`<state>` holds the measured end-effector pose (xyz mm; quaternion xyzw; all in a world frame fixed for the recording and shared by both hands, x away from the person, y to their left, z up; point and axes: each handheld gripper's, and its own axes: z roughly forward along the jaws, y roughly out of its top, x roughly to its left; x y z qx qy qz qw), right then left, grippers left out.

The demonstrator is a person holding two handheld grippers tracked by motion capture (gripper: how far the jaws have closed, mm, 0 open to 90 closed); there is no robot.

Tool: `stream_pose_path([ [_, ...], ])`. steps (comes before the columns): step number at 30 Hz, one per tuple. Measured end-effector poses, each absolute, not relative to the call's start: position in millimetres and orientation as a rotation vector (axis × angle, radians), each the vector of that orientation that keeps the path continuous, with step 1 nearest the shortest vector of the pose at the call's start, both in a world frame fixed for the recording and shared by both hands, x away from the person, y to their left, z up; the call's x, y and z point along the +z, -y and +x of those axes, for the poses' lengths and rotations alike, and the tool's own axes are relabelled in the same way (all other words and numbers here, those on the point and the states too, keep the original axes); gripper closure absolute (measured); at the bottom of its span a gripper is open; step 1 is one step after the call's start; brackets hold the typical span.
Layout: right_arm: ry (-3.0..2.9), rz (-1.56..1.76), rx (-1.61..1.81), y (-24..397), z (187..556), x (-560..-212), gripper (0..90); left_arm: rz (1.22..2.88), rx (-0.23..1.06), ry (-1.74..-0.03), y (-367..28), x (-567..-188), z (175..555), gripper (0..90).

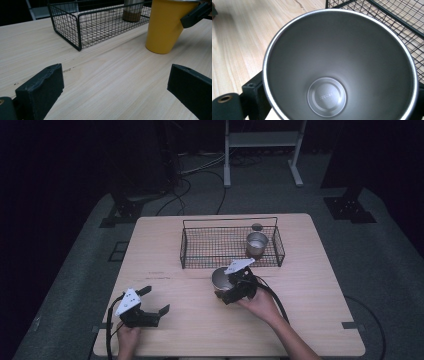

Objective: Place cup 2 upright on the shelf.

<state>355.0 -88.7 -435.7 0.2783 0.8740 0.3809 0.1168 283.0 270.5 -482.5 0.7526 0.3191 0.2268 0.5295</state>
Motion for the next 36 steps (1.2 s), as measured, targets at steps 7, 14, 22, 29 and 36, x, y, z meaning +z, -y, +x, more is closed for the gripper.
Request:
stream_pose_path([
  [7, -2.564, 0.818, 1.116, 90.0, 355.4, -435.0, 13.1, 1.797, 0.542, -0.761, -270.5, -482.5, 282.9, 0.0],
  [14, -2.569, 0.824, 1.11, 90.9, 355.4, -434.3, 13.9, 1.797, 0.543, -0.762, -270.5, -482.5, 283.0, 0.0],
  [22, -2.575, 0.822, 1.091, 92.4, 355.0, -433.2, 14.2, 1.798, 0.543, -0.762, -270.5, -482.5, 283.0, 0.0],
  [29, -2.571, 0.837, 1.093, 98.3, 355.8, -429.4, 14.3, 1.8, 0.543, -0.762, -270.3, -482.5, 282.9, 0.0],
  [36, -2.564, 0.84, 1.087, 103.6, 356.2, -420.8, 14.3, 1.8, 0.543, -0.761, -270.3, -482.5, 283.0, 0.0],
])
